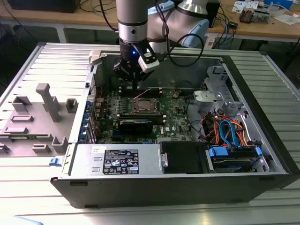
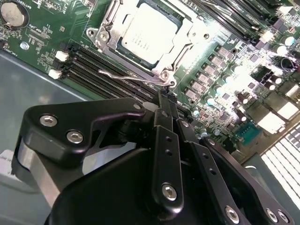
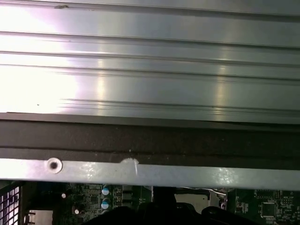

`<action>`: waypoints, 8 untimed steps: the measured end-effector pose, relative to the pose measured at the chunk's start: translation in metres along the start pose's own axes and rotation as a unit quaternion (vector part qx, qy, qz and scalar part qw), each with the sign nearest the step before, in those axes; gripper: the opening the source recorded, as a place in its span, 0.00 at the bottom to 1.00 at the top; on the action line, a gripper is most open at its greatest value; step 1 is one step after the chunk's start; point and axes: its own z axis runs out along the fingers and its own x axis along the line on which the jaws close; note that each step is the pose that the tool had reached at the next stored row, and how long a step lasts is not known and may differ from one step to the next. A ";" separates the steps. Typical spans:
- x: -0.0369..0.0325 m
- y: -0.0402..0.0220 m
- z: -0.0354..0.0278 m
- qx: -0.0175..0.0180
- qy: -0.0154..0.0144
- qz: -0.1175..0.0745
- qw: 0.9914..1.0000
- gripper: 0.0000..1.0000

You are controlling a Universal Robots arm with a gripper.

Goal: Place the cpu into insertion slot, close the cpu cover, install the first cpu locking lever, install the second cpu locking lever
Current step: 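Install the first cpu locking lever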

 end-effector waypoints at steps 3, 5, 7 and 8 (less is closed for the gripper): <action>0.0002 0.0001 0.0052 0.000 0.000 0.000 1.000 0.11; 0.0003 0.0000 0.0081 0.000 0.000 0.000 1.000 0.11; 0.0004 0.0000 0.0105 0.000 0.000 0.000 1.000 0.11; 0.0005 0.0001 0.0128 0.000 0.000 0.000 1.000 0.11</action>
